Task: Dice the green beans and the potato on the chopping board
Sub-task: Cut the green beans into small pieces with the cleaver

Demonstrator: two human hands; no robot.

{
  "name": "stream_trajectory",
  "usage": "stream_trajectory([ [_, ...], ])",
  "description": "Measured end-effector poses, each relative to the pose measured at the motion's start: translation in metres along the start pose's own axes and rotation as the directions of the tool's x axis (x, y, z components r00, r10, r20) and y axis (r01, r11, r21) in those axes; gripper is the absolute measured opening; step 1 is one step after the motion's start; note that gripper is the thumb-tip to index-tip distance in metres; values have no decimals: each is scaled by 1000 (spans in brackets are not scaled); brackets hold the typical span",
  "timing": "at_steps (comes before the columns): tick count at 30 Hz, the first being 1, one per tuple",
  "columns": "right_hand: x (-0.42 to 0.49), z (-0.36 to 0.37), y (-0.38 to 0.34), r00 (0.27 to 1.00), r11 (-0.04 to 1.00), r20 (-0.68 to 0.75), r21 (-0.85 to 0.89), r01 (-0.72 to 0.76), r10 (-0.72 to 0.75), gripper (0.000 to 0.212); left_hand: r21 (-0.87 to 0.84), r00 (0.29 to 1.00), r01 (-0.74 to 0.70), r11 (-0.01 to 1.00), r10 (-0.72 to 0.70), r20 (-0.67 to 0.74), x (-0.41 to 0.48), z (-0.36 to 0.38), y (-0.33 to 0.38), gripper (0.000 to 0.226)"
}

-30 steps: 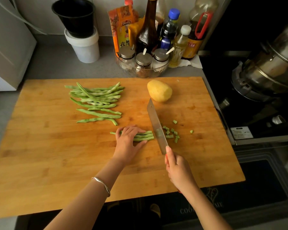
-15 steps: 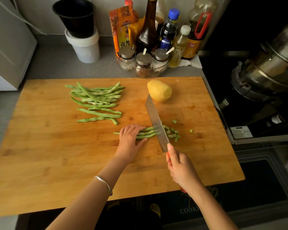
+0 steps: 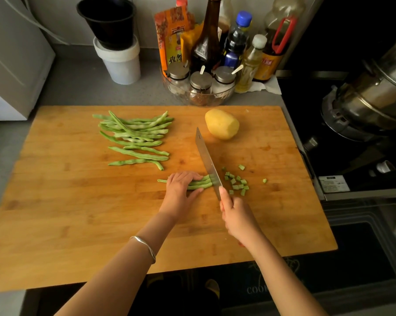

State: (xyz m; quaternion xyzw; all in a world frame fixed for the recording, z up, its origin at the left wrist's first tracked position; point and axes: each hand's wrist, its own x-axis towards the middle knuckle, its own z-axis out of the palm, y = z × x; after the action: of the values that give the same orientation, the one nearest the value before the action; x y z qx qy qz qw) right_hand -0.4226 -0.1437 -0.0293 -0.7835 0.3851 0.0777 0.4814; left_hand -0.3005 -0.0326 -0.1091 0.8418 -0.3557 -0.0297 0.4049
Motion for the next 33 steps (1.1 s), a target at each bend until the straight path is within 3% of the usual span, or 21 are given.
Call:
stream_trajectory([
  [9,-14,-14,20,999,985,-33,167,37,-32,55,106,999,17,994,-20,33,-3,-15,1,56],
  [18,-25,-1,13,998,986,42,163,31,-38,54,81,999,19,997,-21,26,1,-15,-2,33],
  [27,-12,18,-7,999,999,-37,-47,24,-26,55,-18,999,18,1000,-18,32,-1,-10,-6,28],
  [33,-7,7,9,999,990,-29,139,-16,20,58,58,1000,8,998,-10,22,-2,-15,-3,34],
])
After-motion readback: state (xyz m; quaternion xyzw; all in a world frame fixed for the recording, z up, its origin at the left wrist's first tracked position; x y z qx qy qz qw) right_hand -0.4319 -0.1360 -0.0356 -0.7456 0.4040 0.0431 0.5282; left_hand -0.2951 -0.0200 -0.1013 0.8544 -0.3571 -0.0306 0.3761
